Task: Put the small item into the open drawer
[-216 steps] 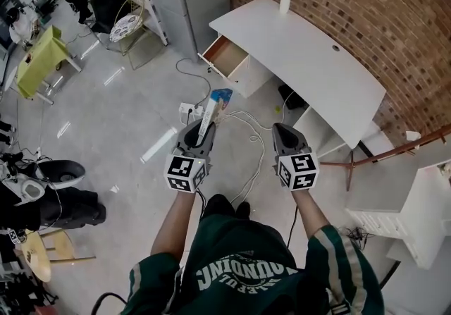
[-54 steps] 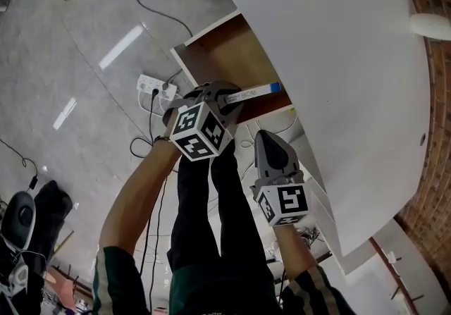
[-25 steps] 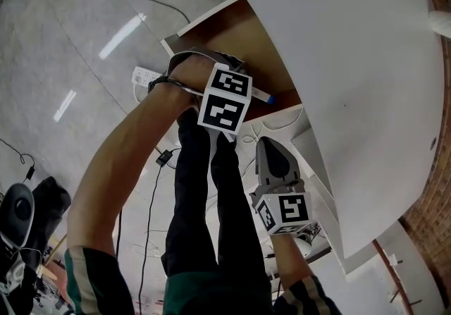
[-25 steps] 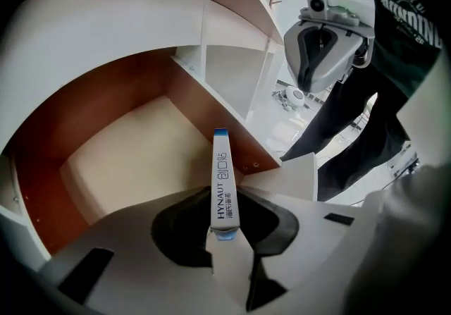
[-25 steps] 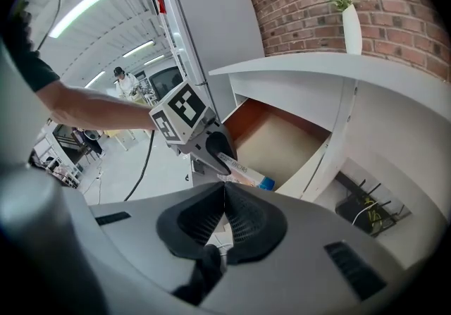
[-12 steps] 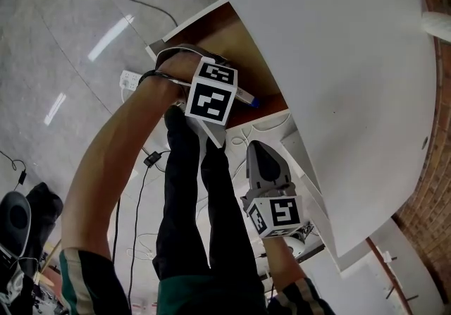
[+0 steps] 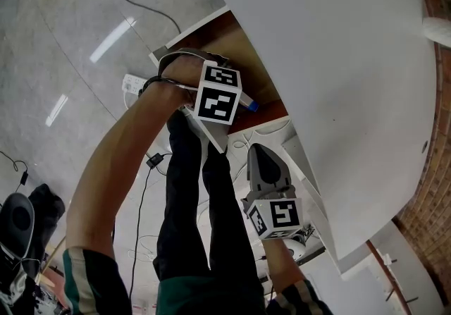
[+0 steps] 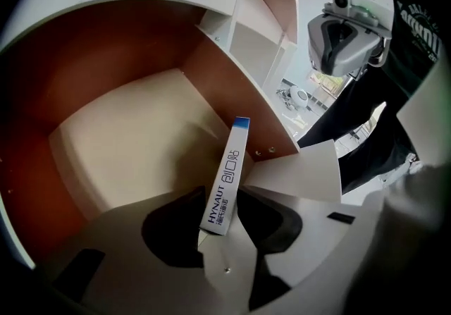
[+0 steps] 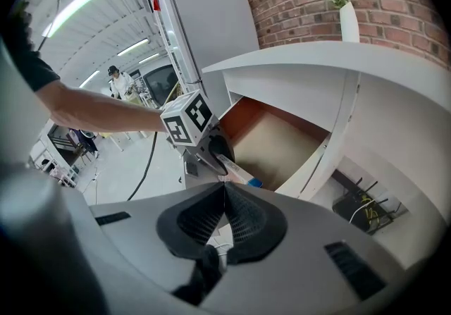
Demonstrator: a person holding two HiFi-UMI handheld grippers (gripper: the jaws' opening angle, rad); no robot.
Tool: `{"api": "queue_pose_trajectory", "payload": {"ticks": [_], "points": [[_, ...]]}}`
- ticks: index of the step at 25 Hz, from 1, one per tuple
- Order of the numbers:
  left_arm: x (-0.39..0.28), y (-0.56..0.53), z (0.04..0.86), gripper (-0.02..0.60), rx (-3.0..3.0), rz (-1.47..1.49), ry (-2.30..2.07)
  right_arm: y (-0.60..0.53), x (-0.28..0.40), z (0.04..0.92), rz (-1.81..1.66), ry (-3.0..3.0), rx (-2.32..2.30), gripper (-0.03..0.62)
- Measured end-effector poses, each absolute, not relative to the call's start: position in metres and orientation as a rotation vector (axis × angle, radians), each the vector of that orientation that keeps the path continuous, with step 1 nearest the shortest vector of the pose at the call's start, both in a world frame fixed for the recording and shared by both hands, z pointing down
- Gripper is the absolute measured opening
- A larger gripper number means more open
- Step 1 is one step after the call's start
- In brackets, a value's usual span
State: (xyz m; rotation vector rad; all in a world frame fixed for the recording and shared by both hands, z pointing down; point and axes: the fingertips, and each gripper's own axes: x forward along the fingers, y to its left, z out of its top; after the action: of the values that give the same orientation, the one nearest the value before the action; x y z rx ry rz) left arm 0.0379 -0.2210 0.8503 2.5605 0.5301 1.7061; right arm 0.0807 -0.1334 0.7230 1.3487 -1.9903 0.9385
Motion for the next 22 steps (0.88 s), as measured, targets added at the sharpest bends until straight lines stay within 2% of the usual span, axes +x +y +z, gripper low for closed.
{"api": "queue_pose_trajectory", "payload": {"ticks": [6, 22], "points": [[0.033, -0.234, 0.853, 0.187, 2.525, 1.712, 0.418, -0.134, 0.080, 0.723, 0.942, -1.997, 1.347, 0.025], [0.041, -0.241, 0.852, 0.193, 2.592, 1.748, 0.339, -0.130, 0.084, 0.722, 0.930, -2.011, 1.337, 0.025]]}}
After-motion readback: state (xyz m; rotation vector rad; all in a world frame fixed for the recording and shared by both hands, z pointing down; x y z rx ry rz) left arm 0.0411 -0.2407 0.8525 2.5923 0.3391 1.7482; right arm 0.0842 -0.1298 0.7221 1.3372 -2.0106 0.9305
